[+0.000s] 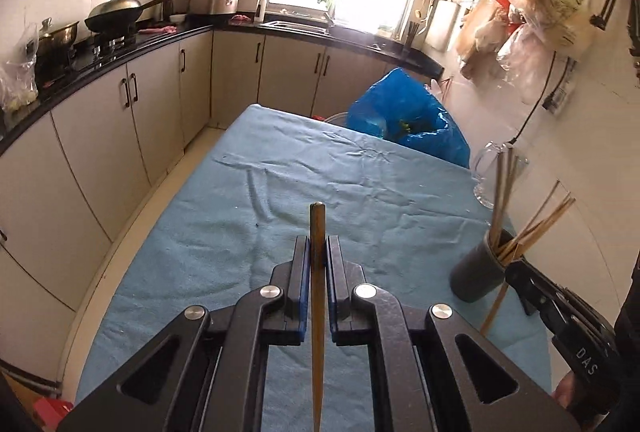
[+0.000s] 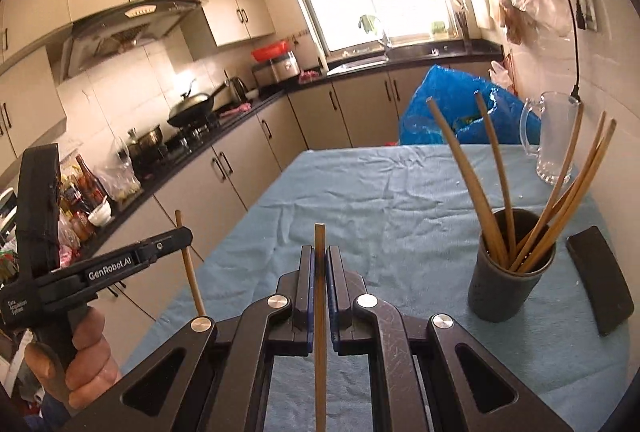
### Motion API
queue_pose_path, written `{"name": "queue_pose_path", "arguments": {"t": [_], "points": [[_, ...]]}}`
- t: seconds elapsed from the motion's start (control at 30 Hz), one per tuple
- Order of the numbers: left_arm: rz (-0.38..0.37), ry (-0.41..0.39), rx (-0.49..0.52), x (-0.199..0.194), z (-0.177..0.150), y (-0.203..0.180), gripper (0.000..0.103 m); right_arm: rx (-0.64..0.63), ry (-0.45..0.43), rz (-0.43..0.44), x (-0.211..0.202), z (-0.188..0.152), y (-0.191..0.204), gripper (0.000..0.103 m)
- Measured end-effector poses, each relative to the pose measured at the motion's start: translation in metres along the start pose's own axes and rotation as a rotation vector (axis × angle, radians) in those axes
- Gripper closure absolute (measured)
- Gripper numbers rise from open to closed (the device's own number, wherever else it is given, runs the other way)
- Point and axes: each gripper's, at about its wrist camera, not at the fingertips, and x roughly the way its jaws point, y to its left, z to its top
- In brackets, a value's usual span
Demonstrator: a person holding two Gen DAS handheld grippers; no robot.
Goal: Organize utensils
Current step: 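Lift both chopsticks upright and carry them to the black holder cup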
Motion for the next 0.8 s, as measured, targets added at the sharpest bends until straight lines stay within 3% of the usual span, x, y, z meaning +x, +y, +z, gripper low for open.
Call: {"name": "queue_pose_path", "arguments": {"t": [0.8], "points": [[-0.024,-0.031,0.028,-0.015,0.001,-0.009,0.096,0.028,-0.098,-0.025,-0.043,0.003,-0.011,0.097]]}}
